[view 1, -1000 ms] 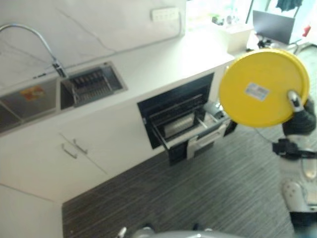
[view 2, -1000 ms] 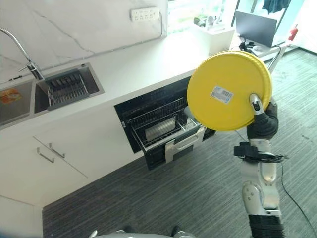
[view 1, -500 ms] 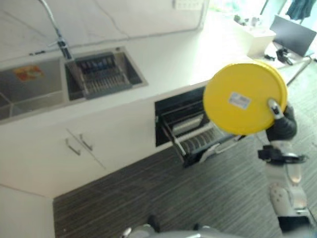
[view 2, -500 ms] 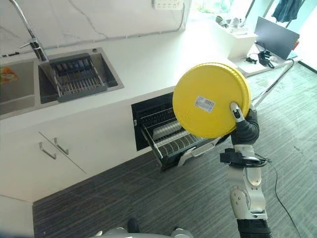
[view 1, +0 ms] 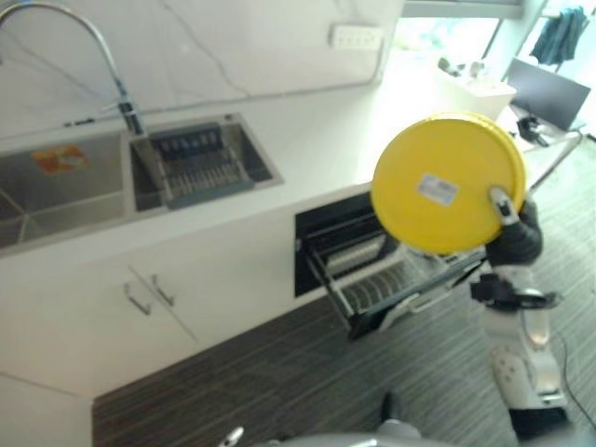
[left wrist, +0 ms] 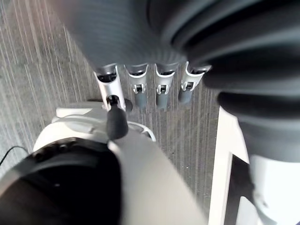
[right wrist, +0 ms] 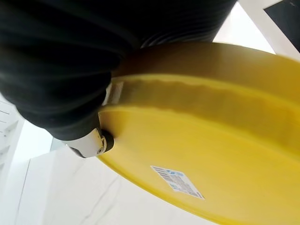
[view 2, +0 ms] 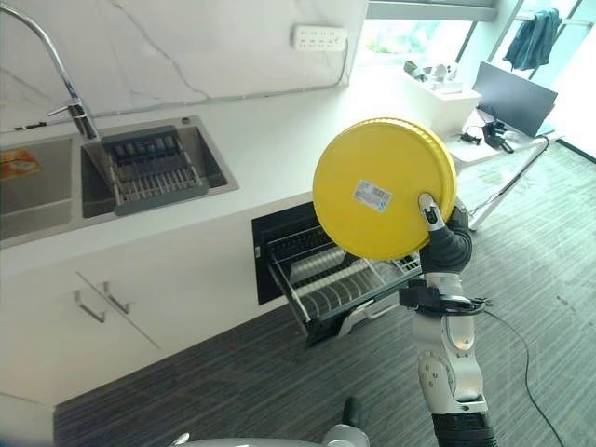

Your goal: Place the dishes in the dishwasher.

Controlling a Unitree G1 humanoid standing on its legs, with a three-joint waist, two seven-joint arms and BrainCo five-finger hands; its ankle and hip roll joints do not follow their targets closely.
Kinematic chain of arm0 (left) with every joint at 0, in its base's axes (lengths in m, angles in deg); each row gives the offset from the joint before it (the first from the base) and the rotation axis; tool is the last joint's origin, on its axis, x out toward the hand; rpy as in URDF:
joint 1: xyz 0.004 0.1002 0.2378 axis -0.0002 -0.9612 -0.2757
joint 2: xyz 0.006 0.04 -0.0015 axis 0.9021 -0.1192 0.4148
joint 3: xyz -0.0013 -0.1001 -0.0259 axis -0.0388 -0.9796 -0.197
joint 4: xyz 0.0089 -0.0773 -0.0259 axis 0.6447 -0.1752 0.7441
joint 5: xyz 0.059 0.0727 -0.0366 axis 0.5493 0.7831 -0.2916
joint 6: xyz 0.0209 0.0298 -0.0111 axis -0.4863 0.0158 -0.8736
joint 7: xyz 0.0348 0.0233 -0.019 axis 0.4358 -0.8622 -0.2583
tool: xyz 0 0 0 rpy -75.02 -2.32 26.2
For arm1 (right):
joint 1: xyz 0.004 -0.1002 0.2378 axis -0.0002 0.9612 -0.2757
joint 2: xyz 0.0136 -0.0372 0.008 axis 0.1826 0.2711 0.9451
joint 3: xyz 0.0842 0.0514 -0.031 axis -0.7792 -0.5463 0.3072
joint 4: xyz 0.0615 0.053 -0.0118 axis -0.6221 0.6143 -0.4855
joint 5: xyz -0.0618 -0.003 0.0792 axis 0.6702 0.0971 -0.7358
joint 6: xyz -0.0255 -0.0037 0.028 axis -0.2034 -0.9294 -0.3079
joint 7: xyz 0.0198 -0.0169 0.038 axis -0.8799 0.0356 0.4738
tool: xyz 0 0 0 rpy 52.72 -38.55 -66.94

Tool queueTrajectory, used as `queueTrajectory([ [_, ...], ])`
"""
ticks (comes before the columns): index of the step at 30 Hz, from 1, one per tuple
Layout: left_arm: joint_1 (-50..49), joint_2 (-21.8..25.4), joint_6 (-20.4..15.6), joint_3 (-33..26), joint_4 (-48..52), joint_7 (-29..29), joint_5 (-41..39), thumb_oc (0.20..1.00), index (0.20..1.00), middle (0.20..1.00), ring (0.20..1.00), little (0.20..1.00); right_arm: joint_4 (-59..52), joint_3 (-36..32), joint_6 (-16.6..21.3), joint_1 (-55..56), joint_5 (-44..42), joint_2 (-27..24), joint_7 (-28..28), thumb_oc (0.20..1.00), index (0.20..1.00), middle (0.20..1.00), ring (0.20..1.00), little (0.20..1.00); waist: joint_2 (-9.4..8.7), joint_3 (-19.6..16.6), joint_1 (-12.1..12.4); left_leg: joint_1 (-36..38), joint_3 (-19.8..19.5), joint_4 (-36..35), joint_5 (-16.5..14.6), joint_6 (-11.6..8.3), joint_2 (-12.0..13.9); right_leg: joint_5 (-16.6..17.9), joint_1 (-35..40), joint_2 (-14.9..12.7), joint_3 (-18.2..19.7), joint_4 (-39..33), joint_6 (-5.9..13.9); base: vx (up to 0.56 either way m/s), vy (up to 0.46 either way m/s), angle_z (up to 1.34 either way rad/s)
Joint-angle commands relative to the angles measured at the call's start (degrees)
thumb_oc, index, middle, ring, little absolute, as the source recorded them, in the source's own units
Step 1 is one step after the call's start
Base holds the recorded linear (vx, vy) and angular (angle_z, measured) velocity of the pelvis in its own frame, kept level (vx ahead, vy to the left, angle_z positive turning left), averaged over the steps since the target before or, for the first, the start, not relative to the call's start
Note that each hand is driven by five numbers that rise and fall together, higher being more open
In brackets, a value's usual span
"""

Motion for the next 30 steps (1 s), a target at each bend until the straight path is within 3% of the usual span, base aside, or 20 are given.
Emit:
queueTrajectory([
  [1, 2.53, -2.28, 0.00, 0.18, -0.42, -0.22, 2.26, 1.000, 1.000, 1.000, 1.000, 1.000, -4.19, -3.75, 3.65, -6.41, -1.03, -2.40, -0.59, 0.200, 0.200, 0.200, 0.200, 0.200, 3.13, 0.76, -0.22, 0.73, -4.31, 0.06, -1.94, -4.39, 6.00, -4.56, -0.85, 3.68, 1.86, 0.64, -1.07, 0.18, -0.358, -0.18],
  [3, 1.76, -3.25, -1.40, -0.21, -0.73, -0.22, 2.75, 1.000, 1.000, 1.000, 1.000, 1.000, -3.33, -4.22, 3.93, -6.56, -1.55, -3.89, 0.28, 0.200, 0.200, 0.200, 0.200, 0.200, 3.60, 0.60, -0.63, 1.12, -3.94, 0.19, -0.38, -5.67, 7.81, -5.93, 0.39, 6.16, 2.57, 0.55, -2.91, 0.16, -0.432, -0.27],
  [6, 1.23, -3.71, -2.29, -0.21, -0.54, -0.28, 3.14, 1.000, 1.000, 1.000, 1.000, 1.000, -3.55, -4.78, 3.62, -6.21, -0.05, -4.61, 0.27, 0.200, 0.200, 0.200, 0.200, 0.200, 3.99, 0.62, -0.86, 0.81, -3.99, 0.83, 0.57, -6.51, 8.71, -6.98, 1.22, 7.61, 2.73, 0.54, -4.03, 0.07, -0.262, -0.10],
  [10, 0.69, -4.39, -2.64, -0.10, -0.31, 0.20, 3.90, 1.000, 1.000, 1.000, 1.000, 1.000, -3.66, -5.62, 3.76, -5.41, 6.68, -6.88, -0.59, 0.200, 0.200, 0.200, 0.200, 0.200, 4.39, 0.84, -1.08, -1.90, -4.47, 7.66, 1.98, -7.65, 9.31, -7.98, 1.65, 8.46, 2.36, 0.54, -5.52, 0.03, -0.100, 0.07],
  [12, 0.30, -4.80, -2.40, -0.08, 0.40, 0.25, 3.75, 1.000, 1.000, 1.000, 1.000, 1.000, -3.70, -6.03, 4.00, -4.83, 9.28, -7.88, -0.71, 0.200, 0.200, 0.200, 0.200, 0.200, 4.80, 1.04, -1.01, -2.57, -4.71, 4.81, 2.20, -7.54, 8.66, -8.08, 1.65, 8.49, 1.87, 0.54, -5.34, 0.02, 0.106, 0.21],
  [14, 0.59, -5.13, -2.85, 0.71, 0.01, 0.20, 4.58, 1.000, 1.000, 1.000, 1.000, 1.000, -2.66, -6.27, 4.92, -4.68, 12.37, -8.82, -1.69, 0.200, 0.200, 0.200, 0.200, 0.200, 5.47, 2.00, -0.50, -5.85, -3.49, 0.06, 6.20, -8.80, 9.62, -9.22, 2.51, 8.76, 0.96, 0.54, -4.81, 0.01, 0.218, 0.39],
  [16, 1.44, -5.32, -3.56, 1.09, -1.51, 0.07, 4.81, 1.000, 1.000, 1.000, 1.000, 1.000, -1.52, -6.84, 5.98, -4.53, 12.63, -10.12, -1.38, 0.200, 0.200, 0.200, 0.200, 0.200, 5.17, 2.69, 0.32, -10.22, -3.01, 0.06, 8.06, -9.28, 10.03, -10.76, 4.00, 8.66, -0.17, 0.54, -4.69, 0.03, 0.302, 0.51],
  [22, 2.06, -4.60, -2.23, -0.37, -3.39, 0.27, 4.15, 1.000, 1.000, 1.000, 1.000, 1.000, -1.34, -7.59, 7.97, -2.35, 15.68, -9.68, 1.31, 0.200, 0.200, 0.200, 0.200, 0.200, 3.80, 1.83, 0.64, -8.76, -3.05, 0.06, 5.37, -6.97, 7.08, -10.59, 5.79, 6.24, -1.96, 0.54, -2.95, 0.08, 0.332, 0.27],
  [23, 2.18, -4.30, -2.51, -0.42, -3.90, 0.08, 5.07, 1.000, 1.000, 1.000, 1.000, 1.000, -1.12, -7.22, 8.96, -2.05, 18.32, -9.04, 0.93, 0.200, 0.200, 0.200, 0.200, 0.200, 3.04, 1.81, 1.26, -8.22, -2.94, 0.06, 4.46, -5.92, 5.85, -10.05, 6.07, 4.69, -2.89, 1.35, -1.81, 0.15, 0.378, -0.17],
  [27, 3.34, -3.18, -2.65, 0.14, -3.99, 0.01, 3.81, 1.000, 1.000, 1.000, 1.000, 1.000, 1.22, -5.25, 10.81, -3.48, 21.86, -8.15, -2.27, 0.200, 0.200, 0.200, 0.200, 0.200, 2.01, 2.31, 3.02, -8.56, -3.67, 0.06, 2.86, -4.26, 3.60, -8.48, 4.86, 1.19, -4.08, 3.21, -0.67, 0.05, 0.300, -0.12],
  [30, 3.36, -2.63, -2.42, -0.08, -3.66, -0.13, 3.36, 1.000, 1.000, 1.000, 1.000, 1.000, 3.86, -3.95, 11.62, -4.31, 23.91, -7.75, -4.75, 0.200, 0.200, 0.200, 0.200, 0.200, 1.96, 2.34, 4.31, -8.61, -5.27, 0.16, 1.87, -2.53, 2.18, -9.44, 4.44, 1.07, -2.86, 7.52, -1.29, 0.08, 0.226, -0.16],
])
